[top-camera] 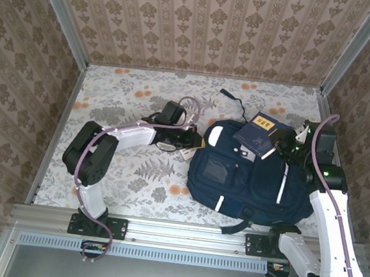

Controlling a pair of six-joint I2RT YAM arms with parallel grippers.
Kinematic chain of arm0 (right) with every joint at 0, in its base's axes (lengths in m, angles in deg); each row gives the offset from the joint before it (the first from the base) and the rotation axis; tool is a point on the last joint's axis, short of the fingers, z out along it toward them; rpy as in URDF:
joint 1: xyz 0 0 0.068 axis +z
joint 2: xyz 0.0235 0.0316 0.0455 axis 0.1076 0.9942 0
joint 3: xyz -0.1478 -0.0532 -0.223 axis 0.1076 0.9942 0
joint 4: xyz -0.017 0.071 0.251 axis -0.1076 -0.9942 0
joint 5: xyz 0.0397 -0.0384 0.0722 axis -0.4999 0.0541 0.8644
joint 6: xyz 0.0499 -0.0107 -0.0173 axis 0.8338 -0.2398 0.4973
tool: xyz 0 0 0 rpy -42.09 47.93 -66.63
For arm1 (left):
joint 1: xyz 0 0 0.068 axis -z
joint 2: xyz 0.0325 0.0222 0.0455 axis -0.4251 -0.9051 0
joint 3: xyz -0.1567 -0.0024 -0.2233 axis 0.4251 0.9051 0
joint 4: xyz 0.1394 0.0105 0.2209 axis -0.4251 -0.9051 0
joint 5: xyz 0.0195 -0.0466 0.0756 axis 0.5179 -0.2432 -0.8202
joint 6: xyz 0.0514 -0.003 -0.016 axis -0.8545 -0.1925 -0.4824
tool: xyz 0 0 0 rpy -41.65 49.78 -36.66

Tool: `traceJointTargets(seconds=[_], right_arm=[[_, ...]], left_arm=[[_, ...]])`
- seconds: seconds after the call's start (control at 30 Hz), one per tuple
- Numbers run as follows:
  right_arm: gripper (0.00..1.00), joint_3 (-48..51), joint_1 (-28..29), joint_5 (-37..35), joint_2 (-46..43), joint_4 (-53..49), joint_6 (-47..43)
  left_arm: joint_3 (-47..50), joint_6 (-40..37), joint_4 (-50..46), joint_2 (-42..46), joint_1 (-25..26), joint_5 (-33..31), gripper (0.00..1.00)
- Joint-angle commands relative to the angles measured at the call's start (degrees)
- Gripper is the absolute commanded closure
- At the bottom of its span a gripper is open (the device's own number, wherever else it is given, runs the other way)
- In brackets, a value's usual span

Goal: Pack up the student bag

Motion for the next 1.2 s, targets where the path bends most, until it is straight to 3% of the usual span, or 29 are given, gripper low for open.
traceJointTargets(seconds=[0.0,0.2,0.23,0.3,0.33,0.43,0.53,0.63,0.83,0.97,1.17], right_arm=[[1.00,-2.98,-0.33,1.01,-0.93,0.15,-2.27],[1.00,-3.42,-0.40,0.19,-1.93,-0.06,-4.45],[1.00,-3.21,-0.41,-0.82,-2.49,-0.13,-4.49],[1.00,-2.80,-0.41,-2.35,-3.67,0.15,-5.04],[1.00,-2.75,-0.41,-2.77,-4.13,0.17,-5.50],[1.00,-4.28,-0.40,-6.09,-4.60,-2.95,-7.15],[1.00,-6.24,-0.40,-12.98,-5.23,-7.55,-9.18],[1.00,-6.78,-0.35,-20.21,-6.51,-10.48,-10.47],[1.00,-7.03,-0.41,-35.68,-7.75,-15.25,-7.13],[1.00,-7.04,-0.41,-38.56,-8.32,-15.34,-7.58],[1.00,-6.27,-0.24,-37.85,-8.84,-14.22,-8.59]], left_arm=[[-0.21,-6.59,-10.29,5.34,-4.14,-5.65,1.00],[-2.15,-18.54,-26.03,12.94,-10.59,-13.64,1.00],[-2.46,-19.55,-27.87,13.47,-11.81,-14.96,0.96],[-2.98,-20.57,-29.48,14.63,-14.00,-15.62,0.71],[-3.50,-20.95,-29.92,15.37,-14.43,-15.99,0.63],[-6.86,-23.13,-33.04,17.01,-11.96,-20.74,0.53],[-12.40,-23.23,-36.01,17.00,-5.38,-25.14,0.46],[-16.76,-18.18,-33.49,15.58,1.23,-25.29,0.42],[-25.01,4.76,-21.71,3.24,11.13,-16.35,0.41],[-31.31,13.39,-18.72,-6.17,14.92,-14.35,0.40],[-40.92,17.81,-18.07,-16.81,16.93,-12.83,0.40]])
